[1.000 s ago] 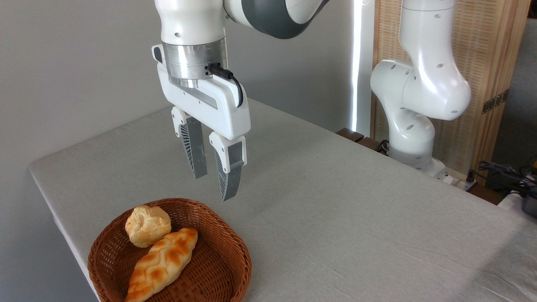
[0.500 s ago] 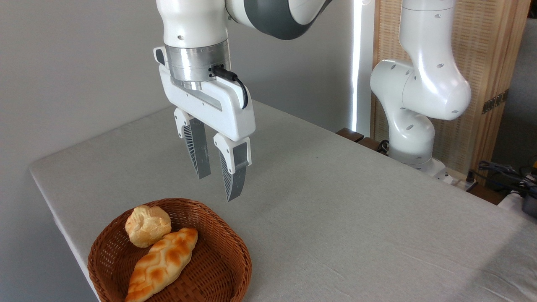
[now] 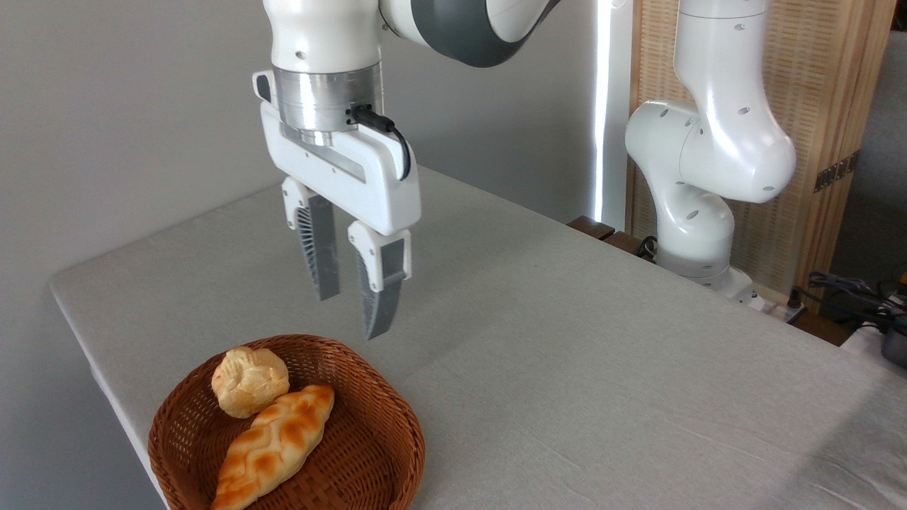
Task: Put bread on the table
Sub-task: 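Lower the open gripper down onto the round bread roll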
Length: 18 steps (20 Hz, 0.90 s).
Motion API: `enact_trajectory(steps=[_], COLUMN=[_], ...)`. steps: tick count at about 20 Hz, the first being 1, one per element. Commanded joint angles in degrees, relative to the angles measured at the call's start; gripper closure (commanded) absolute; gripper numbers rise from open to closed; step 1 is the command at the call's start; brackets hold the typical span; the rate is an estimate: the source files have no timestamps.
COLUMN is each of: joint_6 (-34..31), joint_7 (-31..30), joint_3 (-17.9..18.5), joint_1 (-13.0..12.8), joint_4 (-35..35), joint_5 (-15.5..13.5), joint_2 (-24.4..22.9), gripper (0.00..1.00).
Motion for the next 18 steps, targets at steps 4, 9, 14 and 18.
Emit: enact_trajectory(steps=[4, 9, 14, 18], joint_6=[10.6, 16.3, 19.8, 19.9], joint_7=[-0.5, -0.5, -0.5, -0.2], joint_3=[-0.3, -0.3, -1.1, -2.7], joint_1=[-1.9, -5.2, -6.9, -7.0], joint_4=[0.0, 0.0, 0.1, 0.0], joint_5=[-5.2, -5.4, -5.3, -5.2], joint_2=[2.7, 5.5, 8.8, 11.1], gripper=[0.00, 0.00, 0.00, 0.00])
